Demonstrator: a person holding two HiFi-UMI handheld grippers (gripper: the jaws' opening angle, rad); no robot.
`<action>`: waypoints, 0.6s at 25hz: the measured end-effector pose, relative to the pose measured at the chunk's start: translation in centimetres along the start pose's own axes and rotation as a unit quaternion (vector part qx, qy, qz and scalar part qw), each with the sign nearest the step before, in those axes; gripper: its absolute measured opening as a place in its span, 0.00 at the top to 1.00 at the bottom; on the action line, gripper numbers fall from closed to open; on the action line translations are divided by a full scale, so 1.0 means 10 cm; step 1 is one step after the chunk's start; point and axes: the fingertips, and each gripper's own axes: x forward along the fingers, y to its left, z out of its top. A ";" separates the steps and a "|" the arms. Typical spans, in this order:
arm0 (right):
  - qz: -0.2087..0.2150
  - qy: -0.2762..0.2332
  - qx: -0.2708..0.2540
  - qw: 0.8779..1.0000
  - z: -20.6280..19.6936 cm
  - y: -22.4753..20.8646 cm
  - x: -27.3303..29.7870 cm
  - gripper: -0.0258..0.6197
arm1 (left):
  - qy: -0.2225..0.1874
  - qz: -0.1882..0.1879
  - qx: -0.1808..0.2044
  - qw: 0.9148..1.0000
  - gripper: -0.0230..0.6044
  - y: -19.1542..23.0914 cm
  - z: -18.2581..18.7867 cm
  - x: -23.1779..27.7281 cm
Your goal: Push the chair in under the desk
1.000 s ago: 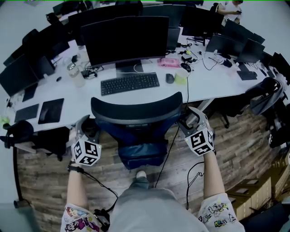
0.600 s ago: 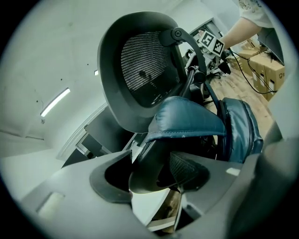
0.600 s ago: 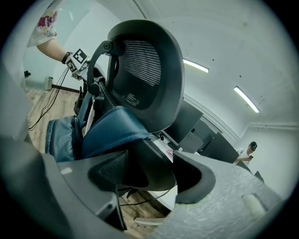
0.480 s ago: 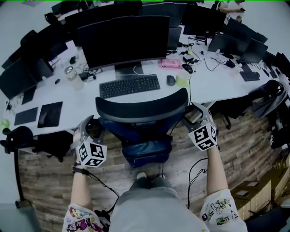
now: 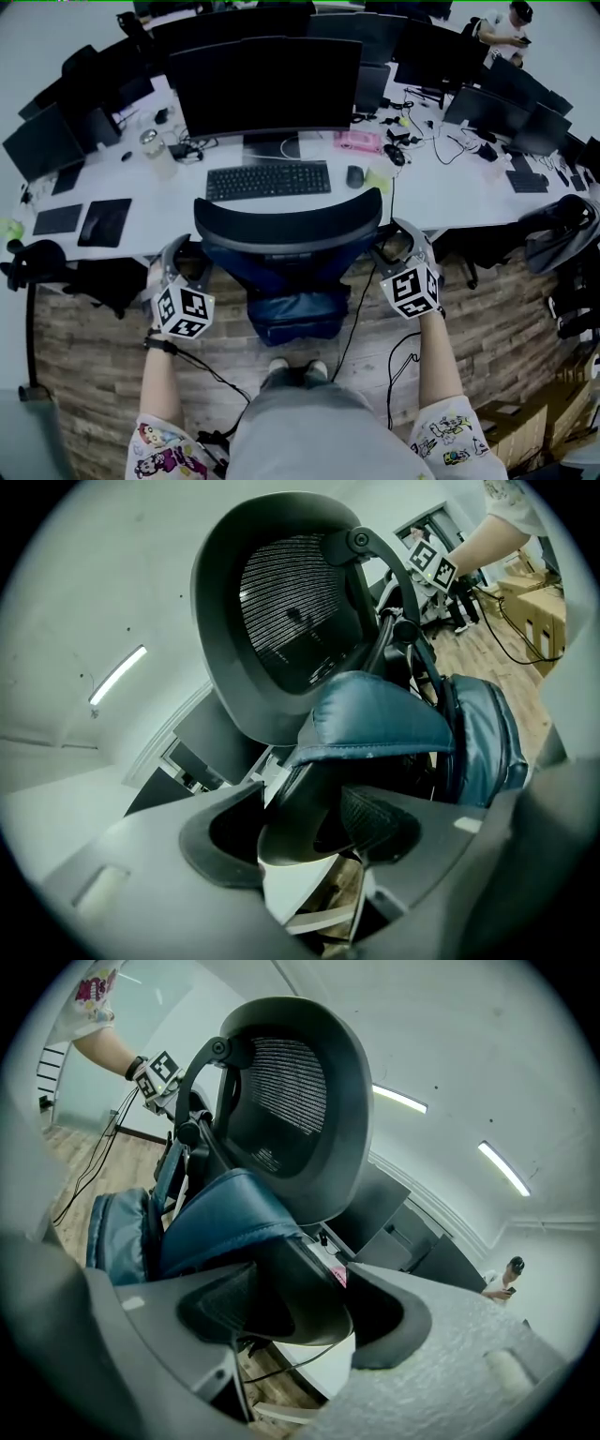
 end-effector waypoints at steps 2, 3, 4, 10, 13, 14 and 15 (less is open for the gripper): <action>0.009 -0.008 -0.004 1.000 -0.02 -0.01 0.00 0.51 | 0.007 0.004 -0.004 1.000 0.55 -0.02 0.01 0.00; 0.011 -0.013 -0.005 1.000 -0.02 -0.01 0.00 0.51 | 0.011 0.005 -0.006 1.000 0.55 -0.03 0.00 0.00; 0.013 -0.016 -0.006 1.000 -0.02 0.00 -0.01 0.51 | 0.014 0.006 -0.007 1.000 0.55 -0.03 -0.01 0.00; 0.014 -0.023 -0.009 1.000 0.00 0.02 0.01 0.51 | 0.024 0.006 -0.008 1.000 0.55 -0.01 -0.04 0.01; 0.016 -0.027 -0.010 0.999 0.00 0.01 0.01 0.51 | 0.024 0.009 -0.011 1.000 0.55 -0.01 -0.04 0.01; 0.016 -0.027 -0.010 0.999 0.00 0.01 0.01 0.51 | 0.025 0.009 -0.011 1.000 0.55 -0.02 -0.04 0.01; 0.016 -0.026 -0.010 0.999 0.00 0.01 0.01 0.51 | 0.026 0.009 -0.010 1.000 0.55 -0.02 -0.03 0.02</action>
